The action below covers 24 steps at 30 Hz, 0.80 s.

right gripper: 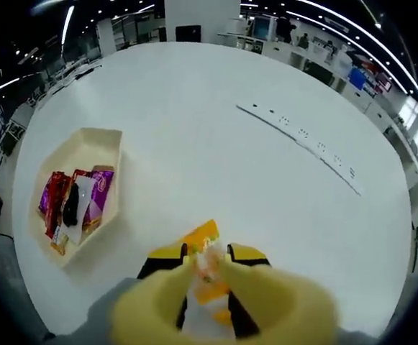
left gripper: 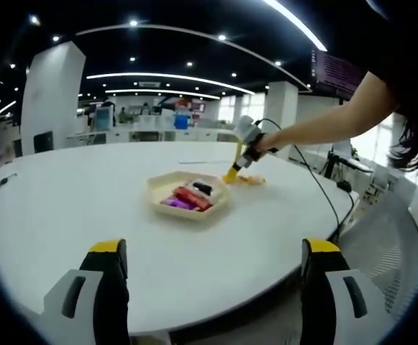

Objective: Place the target food into the container with the food tongs after gripping and lifting it, then release it inside without dropping or visibly crushing the food.

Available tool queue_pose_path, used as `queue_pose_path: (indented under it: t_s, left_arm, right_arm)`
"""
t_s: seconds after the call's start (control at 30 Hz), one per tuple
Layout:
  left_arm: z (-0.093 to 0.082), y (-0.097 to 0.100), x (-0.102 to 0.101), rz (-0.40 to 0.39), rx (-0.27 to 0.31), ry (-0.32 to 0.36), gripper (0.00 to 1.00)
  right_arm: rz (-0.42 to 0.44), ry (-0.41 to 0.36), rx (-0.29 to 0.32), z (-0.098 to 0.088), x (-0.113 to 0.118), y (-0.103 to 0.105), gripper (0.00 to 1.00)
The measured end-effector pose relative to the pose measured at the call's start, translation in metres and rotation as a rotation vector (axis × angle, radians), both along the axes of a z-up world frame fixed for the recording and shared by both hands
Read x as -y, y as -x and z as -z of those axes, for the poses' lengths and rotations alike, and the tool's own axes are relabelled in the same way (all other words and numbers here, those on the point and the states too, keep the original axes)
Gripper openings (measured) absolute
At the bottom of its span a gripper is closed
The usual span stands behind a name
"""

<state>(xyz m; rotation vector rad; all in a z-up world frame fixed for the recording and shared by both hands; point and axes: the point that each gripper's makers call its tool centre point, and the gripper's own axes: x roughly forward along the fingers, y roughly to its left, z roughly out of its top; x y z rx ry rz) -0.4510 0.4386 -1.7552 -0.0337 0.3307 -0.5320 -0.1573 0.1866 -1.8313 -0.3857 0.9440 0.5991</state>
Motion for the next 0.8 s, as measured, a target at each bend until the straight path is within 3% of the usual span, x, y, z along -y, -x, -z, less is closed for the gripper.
queue_pose_path:
  t_s: [0.2,0.53,0.8]
  left_arm:
    - [0.001,0.001,0.001,0.007,-0.007,-0.001,0.97]
    - [0.002,0.002,-0.001,0.005,-0.012,-0.005,0.97]
    - [0.002,0.003,-0.001,0.009,-0.007,-0.003,0.96]
  right_arm:
    - [0.046,-0.019,-0.003,0.0,0.001,-0.001,0.19]
    - [0.05,-0.013,0.001,-0.004,-0.001,0.002,0.18]
    - [0.064,-0.036,0.017,-0.025,-0.001,0.009,0.19]
